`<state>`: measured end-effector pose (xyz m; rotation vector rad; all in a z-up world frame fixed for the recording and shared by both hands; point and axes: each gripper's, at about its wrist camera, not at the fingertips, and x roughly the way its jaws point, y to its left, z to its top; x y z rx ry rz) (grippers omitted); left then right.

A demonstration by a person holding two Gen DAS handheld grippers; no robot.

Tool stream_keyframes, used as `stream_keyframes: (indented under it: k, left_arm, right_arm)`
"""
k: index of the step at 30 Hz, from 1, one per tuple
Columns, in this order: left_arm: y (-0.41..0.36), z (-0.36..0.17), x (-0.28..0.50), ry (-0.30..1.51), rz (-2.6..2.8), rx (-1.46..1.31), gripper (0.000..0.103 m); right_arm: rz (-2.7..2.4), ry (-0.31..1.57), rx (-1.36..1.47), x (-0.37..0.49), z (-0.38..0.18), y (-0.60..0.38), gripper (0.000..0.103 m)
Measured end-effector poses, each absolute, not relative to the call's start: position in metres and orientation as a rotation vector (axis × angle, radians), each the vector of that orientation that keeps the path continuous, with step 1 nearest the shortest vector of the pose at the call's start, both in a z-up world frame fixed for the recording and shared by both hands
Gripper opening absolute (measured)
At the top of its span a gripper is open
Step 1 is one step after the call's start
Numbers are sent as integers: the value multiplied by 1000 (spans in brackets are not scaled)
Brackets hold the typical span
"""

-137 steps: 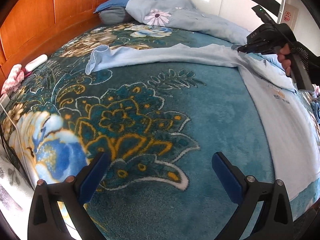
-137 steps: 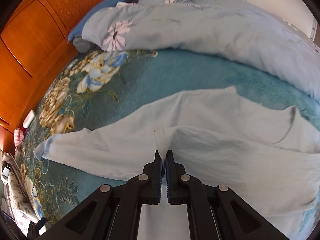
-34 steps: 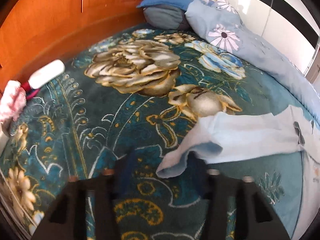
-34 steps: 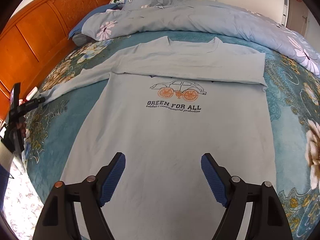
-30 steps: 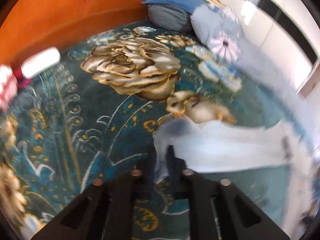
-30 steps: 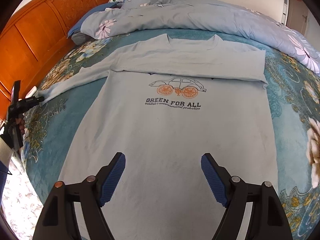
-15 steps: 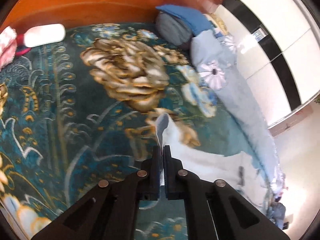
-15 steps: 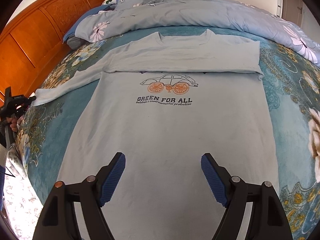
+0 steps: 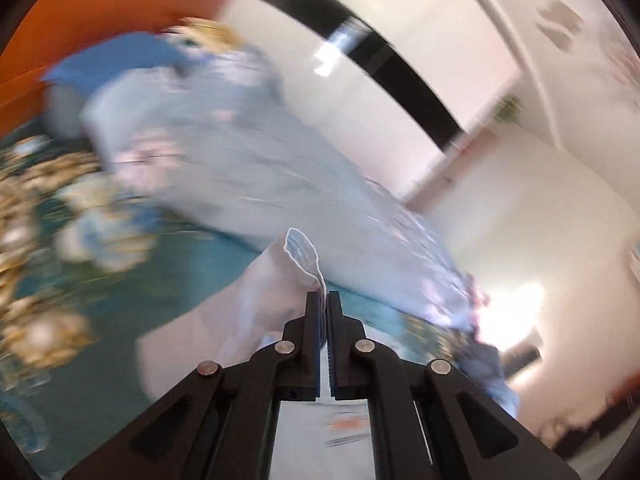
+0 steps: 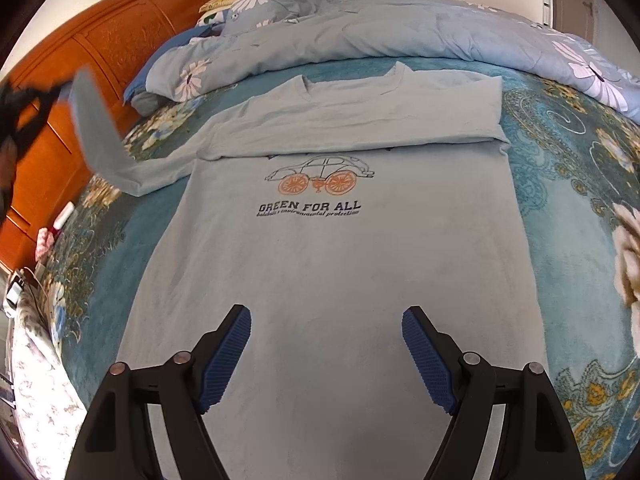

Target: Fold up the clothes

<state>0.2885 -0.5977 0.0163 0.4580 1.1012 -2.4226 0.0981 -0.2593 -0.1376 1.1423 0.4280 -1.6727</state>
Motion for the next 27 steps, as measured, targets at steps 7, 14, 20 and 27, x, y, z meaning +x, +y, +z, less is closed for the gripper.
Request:
stream_keyframes:
  k: [7, 14, 20, 27]
  left_arm:
    - [-543, 14, 131, 1029, -2602, 673, 2]
    - [-496, -60, 23, 999, -2559, 979, 2]
    - [-472, -113, -5, 986, -2471, 1156, 3]
    - [-465, -140, -11, 1010, -2429, 1263, 3]
  right_arm:
    - [-1721, 357, 1161, 71, -137, -237, 81]
    - [-1773, 287, 1189, 44, -143, -210, 81]
    - [-1782, 270, 1192, 36, -146, -196, 81]
    - [-1802, 268, 1182, 33, -141, -192, 81]
